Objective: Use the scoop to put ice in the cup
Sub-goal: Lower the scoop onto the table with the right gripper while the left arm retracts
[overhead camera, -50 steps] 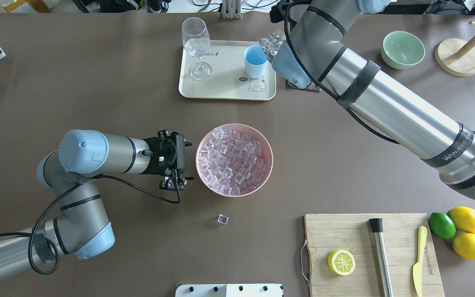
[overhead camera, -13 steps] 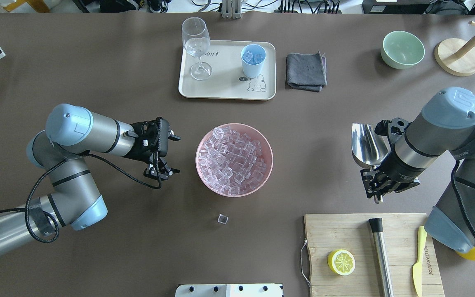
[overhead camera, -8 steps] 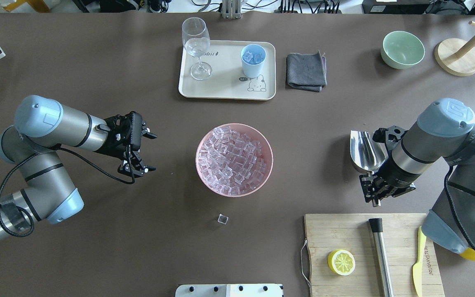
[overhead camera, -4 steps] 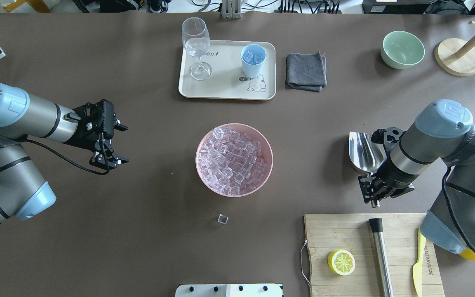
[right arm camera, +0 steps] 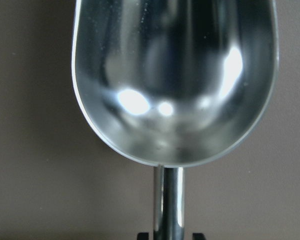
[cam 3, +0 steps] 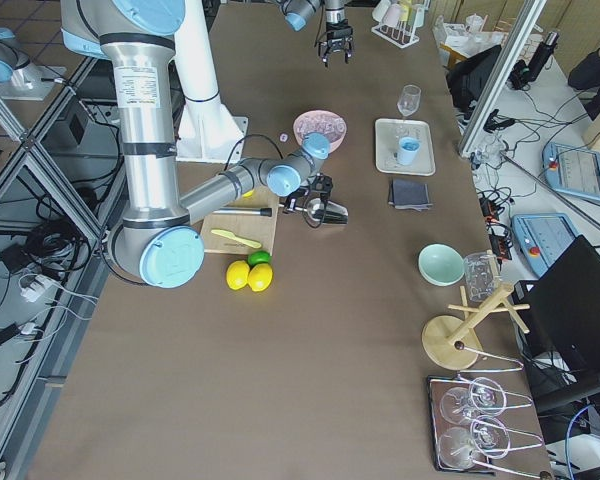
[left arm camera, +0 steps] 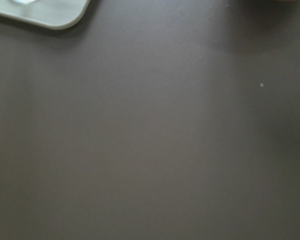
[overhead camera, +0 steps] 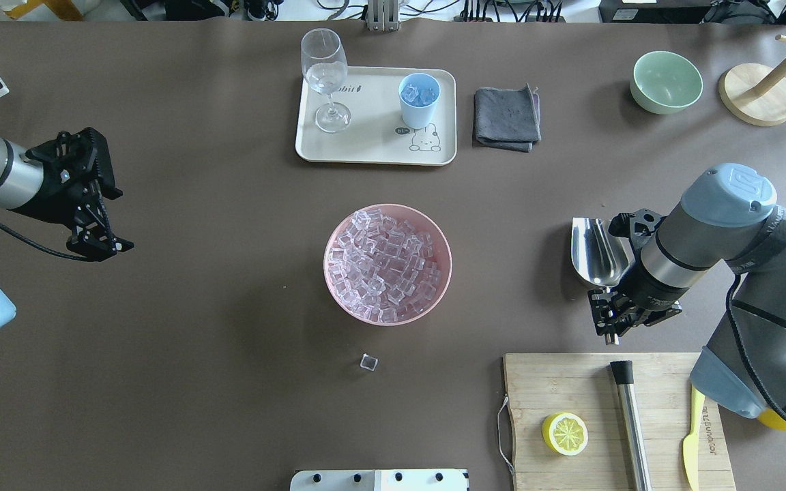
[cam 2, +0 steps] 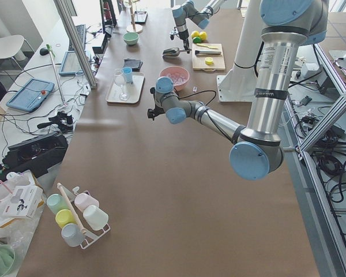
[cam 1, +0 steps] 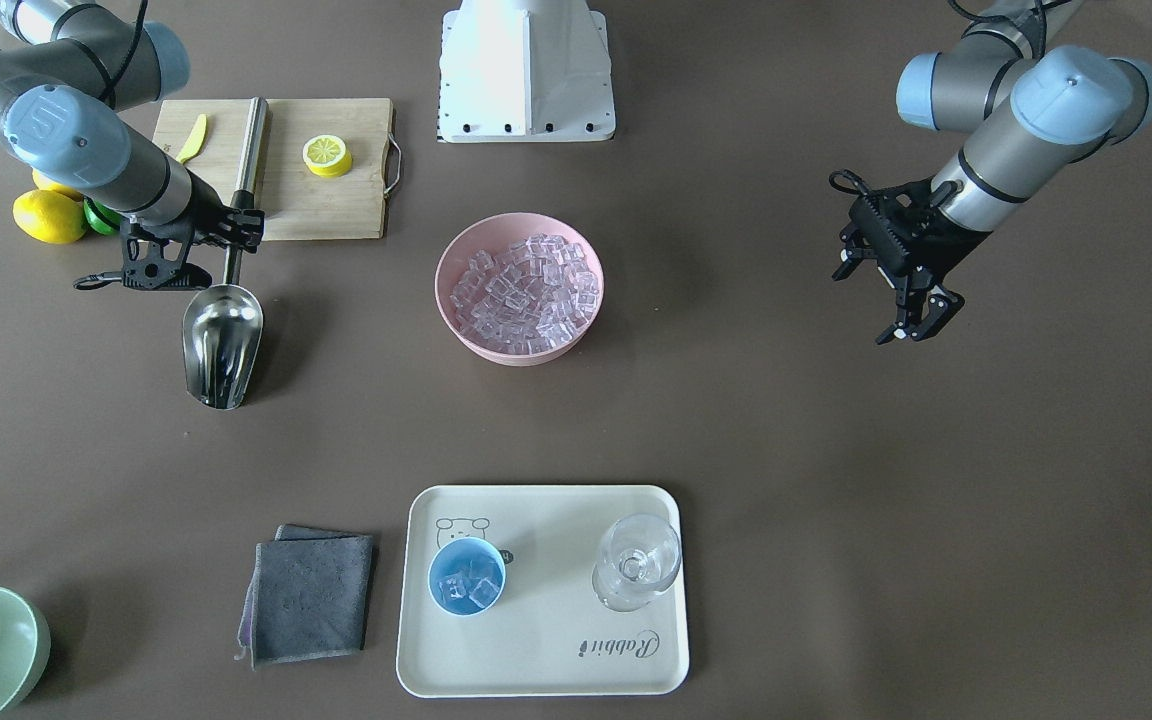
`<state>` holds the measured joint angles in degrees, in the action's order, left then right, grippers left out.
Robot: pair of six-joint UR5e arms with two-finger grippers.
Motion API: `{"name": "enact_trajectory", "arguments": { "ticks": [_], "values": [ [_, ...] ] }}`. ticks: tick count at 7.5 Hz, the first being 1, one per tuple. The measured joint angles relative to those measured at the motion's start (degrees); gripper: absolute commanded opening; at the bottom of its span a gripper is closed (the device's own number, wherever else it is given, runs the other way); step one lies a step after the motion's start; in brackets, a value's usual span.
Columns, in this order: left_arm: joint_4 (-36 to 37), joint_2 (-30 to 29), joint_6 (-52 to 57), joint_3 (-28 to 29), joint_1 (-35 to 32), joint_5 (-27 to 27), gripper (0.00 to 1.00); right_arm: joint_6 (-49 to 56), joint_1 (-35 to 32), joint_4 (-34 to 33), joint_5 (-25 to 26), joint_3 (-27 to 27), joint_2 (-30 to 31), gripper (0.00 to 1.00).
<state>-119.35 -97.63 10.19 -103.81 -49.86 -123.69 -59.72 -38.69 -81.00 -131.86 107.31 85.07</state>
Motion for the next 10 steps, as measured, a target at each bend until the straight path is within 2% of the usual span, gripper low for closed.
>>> {"name": "enact_trajectory", "arguments": {
  "ticks": [3,5,6,8,10],
  "values": [
    [14.0,4.1,0.0,-1.6,-10.5,-7.3,0.98,0.1,0.0,-0.3,-0.1,0.3,-0.4,1.00],
    [26.2,4.4,0.0,-1.1,-17.8,-8.1,0.98,0.1,0.0,-0.4,-0.1,0.5,-0.5,1.00],
    [29.7,4.4,0.1,-0.4,-21.1,-7.8,0.98,0.1,0.0,-0.5,-0.1,0.5,-0.5,1.00],
    [32.2,4.4,0.1,2.6,-27.5,-5.5,0.98,0.1,-0.1,-0.7,0.0,1.0,-0.3,1.00],
    [32.2,4.5,0.1,7.3,-33.8,-4.7,0.98,1.5,-1.2,-2.5,2.5,5.1,0.7,1.00]
  ]
}}
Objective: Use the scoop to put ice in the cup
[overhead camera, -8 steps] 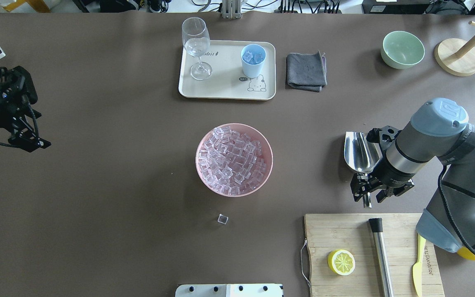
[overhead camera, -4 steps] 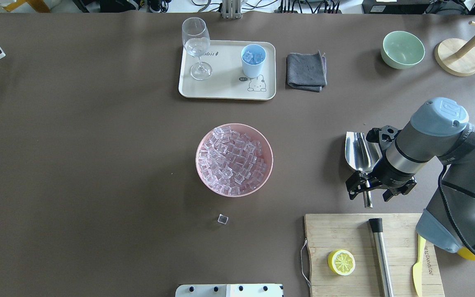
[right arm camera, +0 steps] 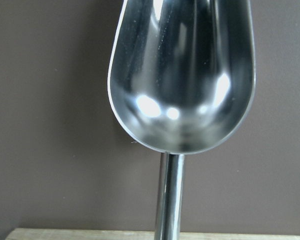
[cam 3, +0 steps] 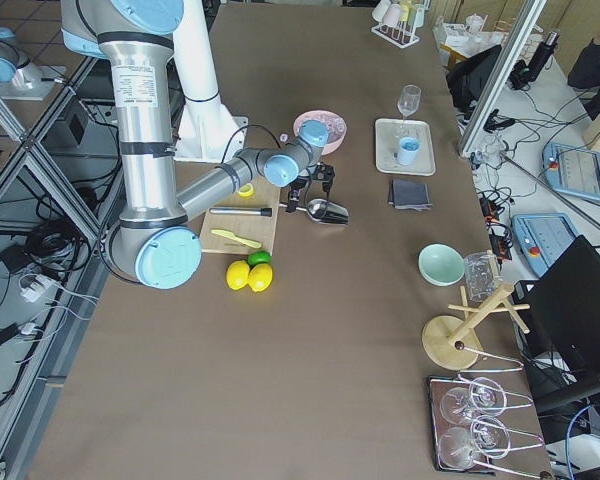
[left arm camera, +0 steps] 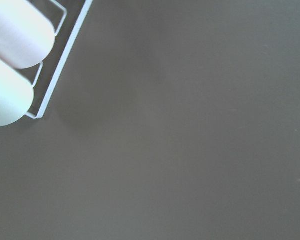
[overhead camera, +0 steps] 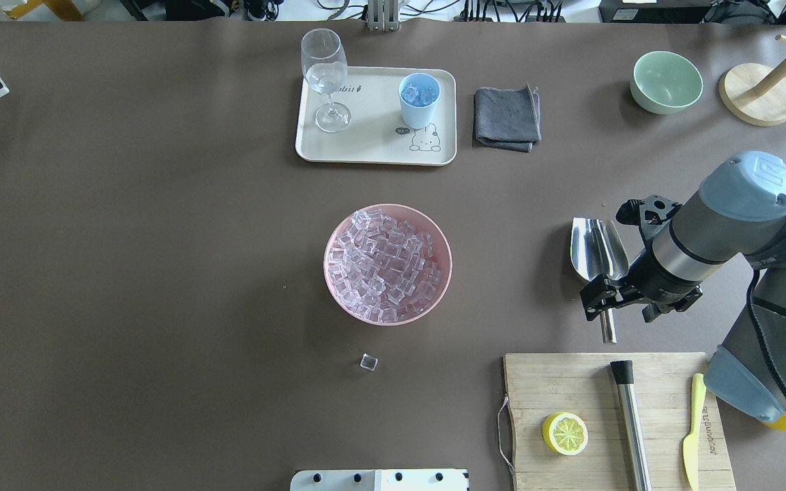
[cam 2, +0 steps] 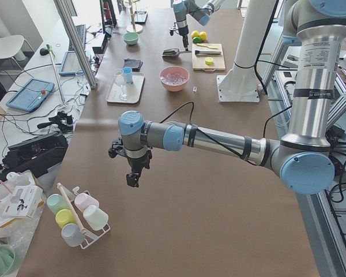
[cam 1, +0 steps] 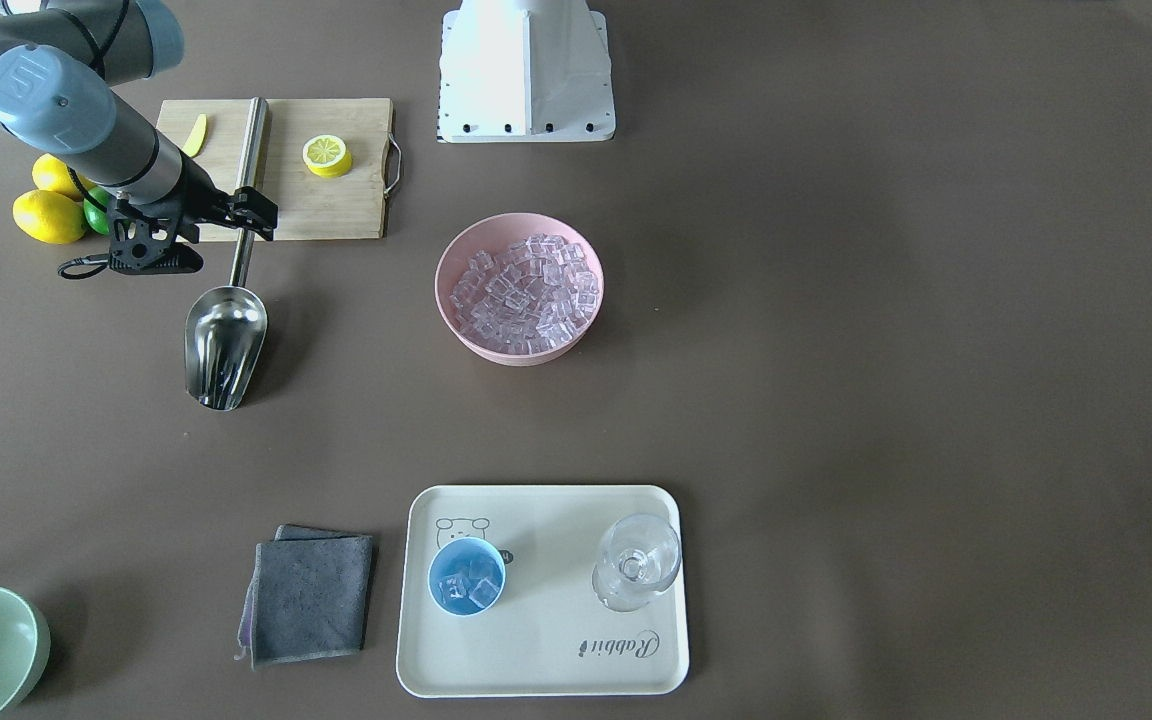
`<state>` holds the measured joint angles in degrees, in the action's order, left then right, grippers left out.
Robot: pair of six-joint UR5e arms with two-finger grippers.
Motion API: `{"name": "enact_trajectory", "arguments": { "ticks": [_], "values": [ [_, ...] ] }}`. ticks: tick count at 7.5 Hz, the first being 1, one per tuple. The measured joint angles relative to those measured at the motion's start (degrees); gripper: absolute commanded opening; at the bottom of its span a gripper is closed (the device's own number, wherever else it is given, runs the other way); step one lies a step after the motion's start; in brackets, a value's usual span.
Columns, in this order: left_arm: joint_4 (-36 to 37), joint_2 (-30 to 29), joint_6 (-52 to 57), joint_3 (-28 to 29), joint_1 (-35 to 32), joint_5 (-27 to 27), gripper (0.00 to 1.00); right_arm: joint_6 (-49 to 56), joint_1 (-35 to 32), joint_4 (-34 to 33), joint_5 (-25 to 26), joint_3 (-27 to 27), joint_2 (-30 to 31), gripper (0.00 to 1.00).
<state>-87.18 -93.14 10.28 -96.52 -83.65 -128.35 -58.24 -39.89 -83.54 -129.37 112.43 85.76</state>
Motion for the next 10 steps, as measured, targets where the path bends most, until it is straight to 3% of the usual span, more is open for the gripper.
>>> {"name": "enact_trajectory", "arguments": {
  "ticks": [2,5,8,10],
  "values": [
    [-0.3,0.6,0.0,4.4,-6.3,0.1,0.98,5.5,-1.7,-5.7,5.2,5.0,0.3,1.00],
    [-3.8,3.0,-0.3,8.7,-11.4,0.1,0.98,23.5,-10.2,-8.9,6.9,7.1,3.4,1.00],
    [-6.5,3.8,-2.7,10.1,-12.2,0.0,0.98,34.3,-23.5,-8.9,5.9,4.1,9.7,1.00],
    [-6.6,3.6,-3.1,9.3,-12.0,-0.4,0.98,44.8,-34.4,-8.9,2.6,0.2,13.3,1.00]
  ]
}}
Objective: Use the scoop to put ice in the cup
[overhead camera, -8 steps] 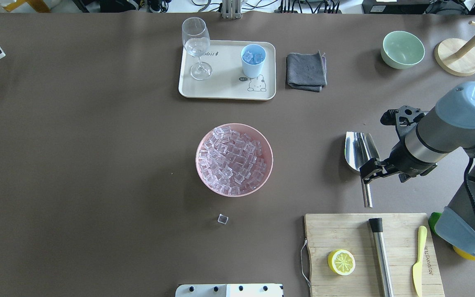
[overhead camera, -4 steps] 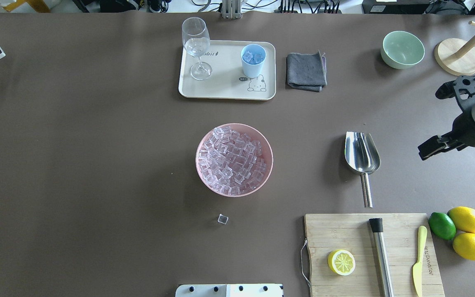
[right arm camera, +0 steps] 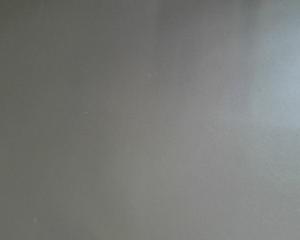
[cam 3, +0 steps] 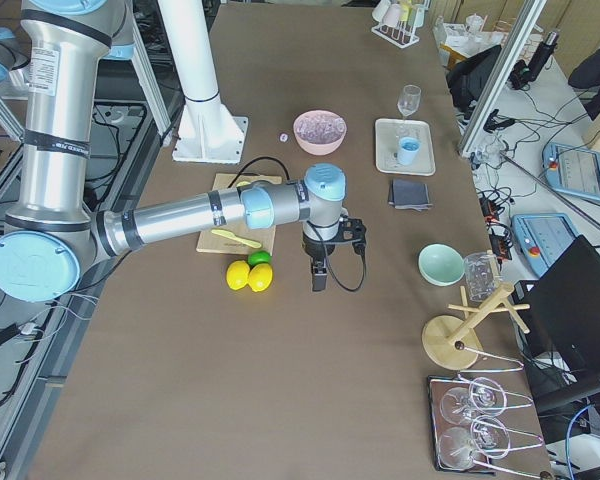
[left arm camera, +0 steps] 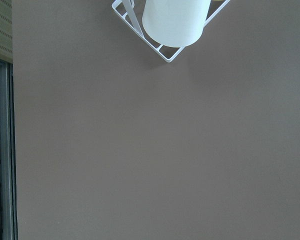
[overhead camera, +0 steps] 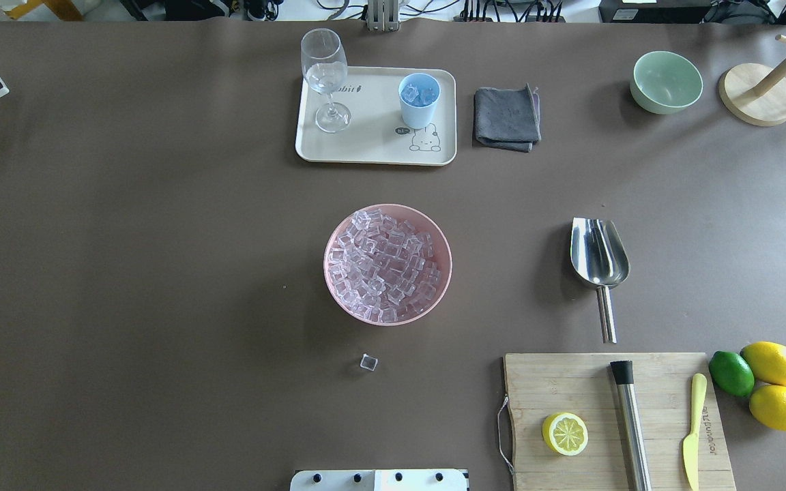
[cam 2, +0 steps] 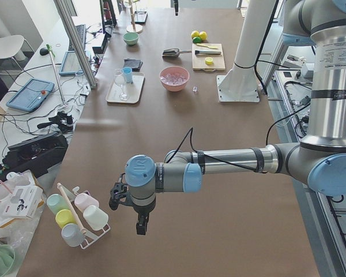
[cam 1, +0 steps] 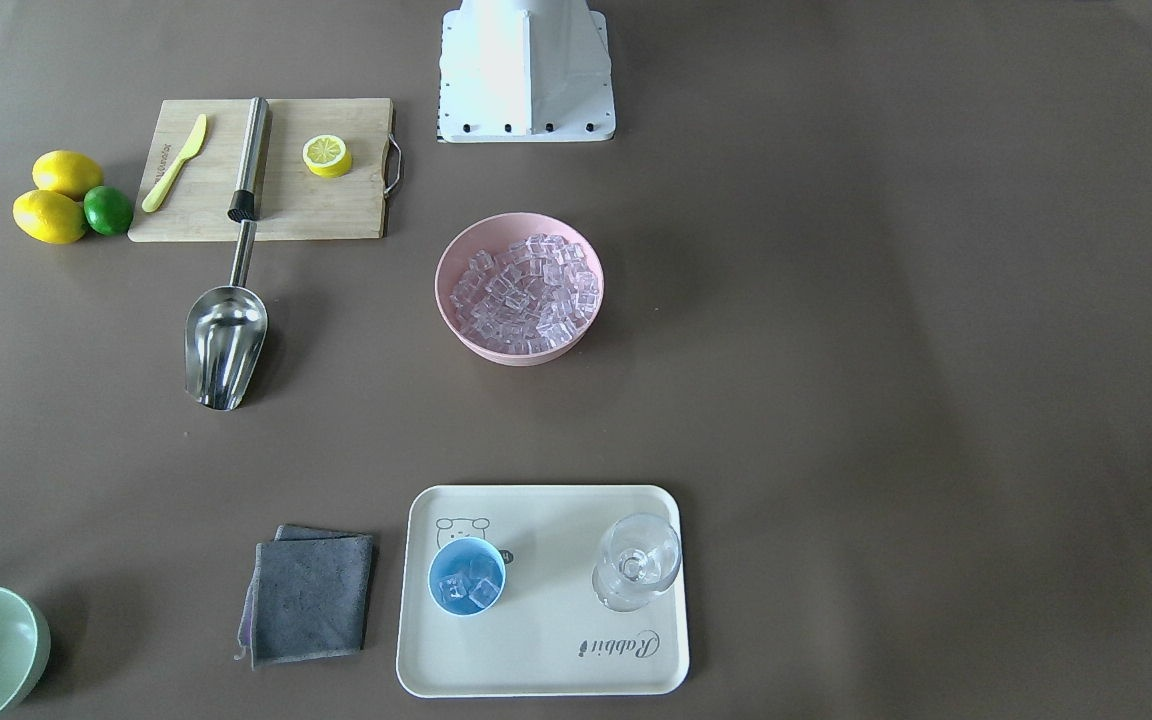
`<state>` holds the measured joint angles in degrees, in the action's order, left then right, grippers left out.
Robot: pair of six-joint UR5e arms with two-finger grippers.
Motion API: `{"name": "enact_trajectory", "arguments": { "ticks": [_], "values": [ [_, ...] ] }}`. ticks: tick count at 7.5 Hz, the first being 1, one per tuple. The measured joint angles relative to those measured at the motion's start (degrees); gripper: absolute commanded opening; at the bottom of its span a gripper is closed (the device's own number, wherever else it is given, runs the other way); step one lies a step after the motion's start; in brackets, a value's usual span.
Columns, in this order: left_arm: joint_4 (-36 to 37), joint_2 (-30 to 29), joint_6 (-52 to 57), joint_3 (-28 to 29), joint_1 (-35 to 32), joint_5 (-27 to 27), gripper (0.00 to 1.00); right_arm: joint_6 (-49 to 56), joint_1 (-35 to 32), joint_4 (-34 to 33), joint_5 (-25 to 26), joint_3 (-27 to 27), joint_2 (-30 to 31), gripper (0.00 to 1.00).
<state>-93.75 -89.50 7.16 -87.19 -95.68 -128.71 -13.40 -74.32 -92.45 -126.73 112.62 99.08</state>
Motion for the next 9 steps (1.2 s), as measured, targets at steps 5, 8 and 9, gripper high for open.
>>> {"name": "enact_trajectory", "arguments": {
  "ticks": [5,8,9],
  "values": [
    [-0.4,1.8,-0.2,-1.2,-2.6,-6.3,0.98,17.1,-14.7,-0.2,-3.1,-9.1,3.5,1.00],
    [-0.2,3.1,-0.3,-4.7,-2.7,-7.1,0.98,17.6,-15.6,-0.4,-3.5,-9.9,3.7,1.00],
    [-0.2,4.0,-0.3,-5.6,-2.7,-7.0,0.98,17.6,-15.8,-0.4,-3.5,-10.0,3.7,1.00]
  ]
}}
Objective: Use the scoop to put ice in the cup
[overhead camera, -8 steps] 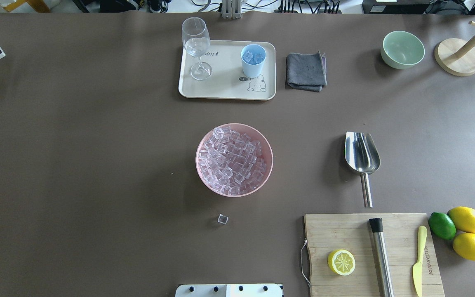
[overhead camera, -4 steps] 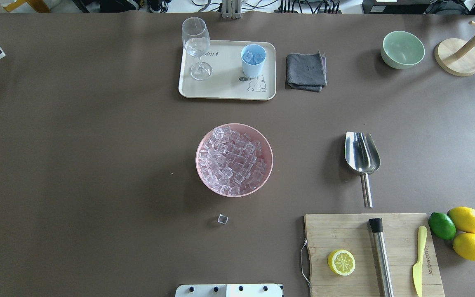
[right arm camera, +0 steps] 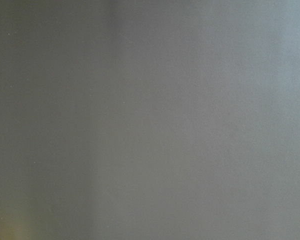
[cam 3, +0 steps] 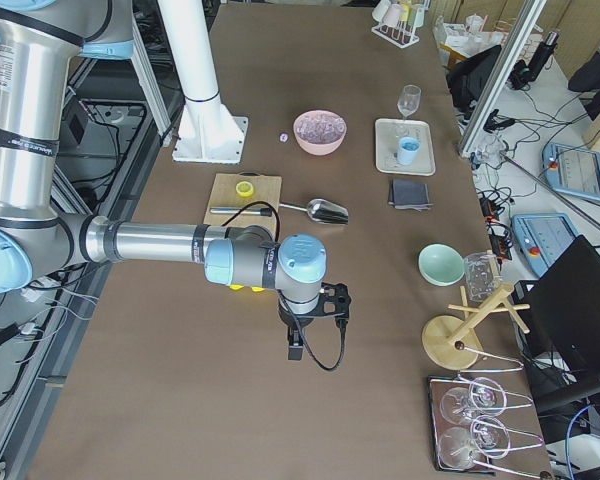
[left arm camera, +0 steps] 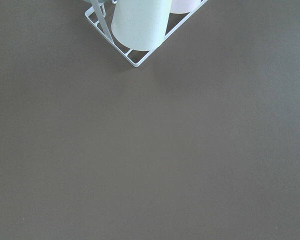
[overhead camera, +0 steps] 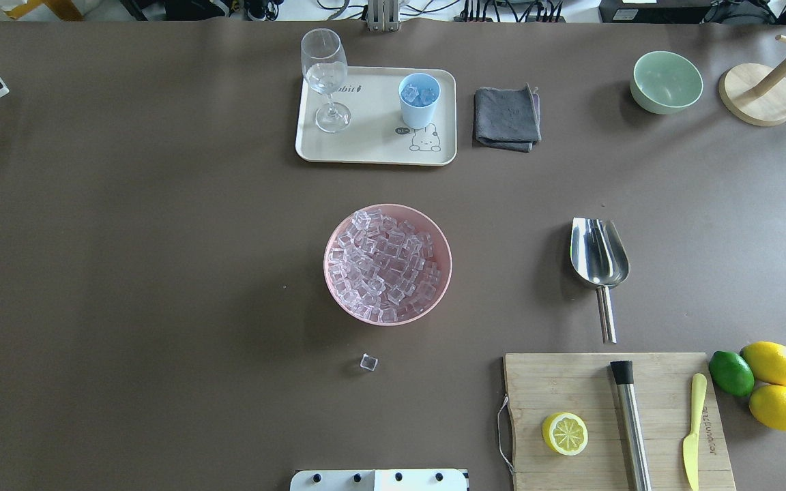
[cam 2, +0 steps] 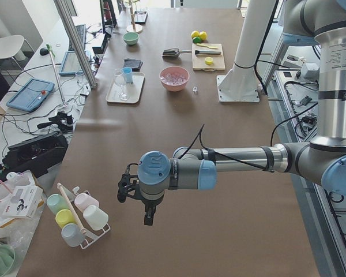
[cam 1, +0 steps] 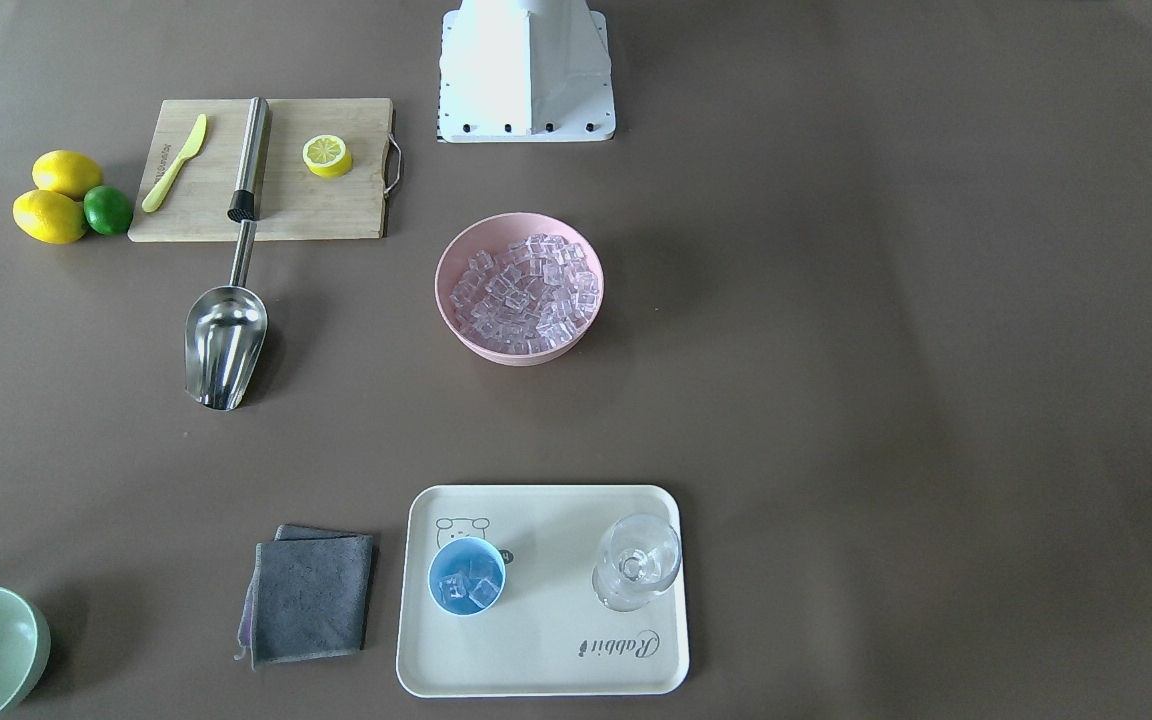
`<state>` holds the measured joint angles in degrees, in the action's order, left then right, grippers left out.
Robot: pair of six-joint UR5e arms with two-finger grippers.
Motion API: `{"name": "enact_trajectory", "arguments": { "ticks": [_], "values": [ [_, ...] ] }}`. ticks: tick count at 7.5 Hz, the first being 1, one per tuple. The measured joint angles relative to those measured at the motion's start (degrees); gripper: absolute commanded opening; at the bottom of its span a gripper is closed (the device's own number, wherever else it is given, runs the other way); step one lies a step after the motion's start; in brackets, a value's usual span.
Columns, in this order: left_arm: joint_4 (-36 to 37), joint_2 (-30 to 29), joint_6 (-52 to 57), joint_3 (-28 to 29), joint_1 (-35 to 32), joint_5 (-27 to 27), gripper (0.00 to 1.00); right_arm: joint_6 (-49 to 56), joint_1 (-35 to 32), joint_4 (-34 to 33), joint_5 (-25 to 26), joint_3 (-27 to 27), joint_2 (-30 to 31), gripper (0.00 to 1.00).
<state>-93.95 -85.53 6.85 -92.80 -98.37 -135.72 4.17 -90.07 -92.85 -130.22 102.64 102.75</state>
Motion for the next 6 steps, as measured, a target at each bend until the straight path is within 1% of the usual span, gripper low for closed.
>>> {"name": "enact_trajectory", "arguments": {
  "ticks": [4,6],
  "values": [
    [0.0,1.2,0.2,-0.5,0.8,1.1,0.98,-0.1,-0.1,0.0,0.0,-0.1,-0.1,1.00],
    [-0.1,0.8,0.4,-0.4,0.6,3.0,0.98,-0.1,-0.1,-0.1,0.1,-0.2,-0.1,1.00]
  ]
}}
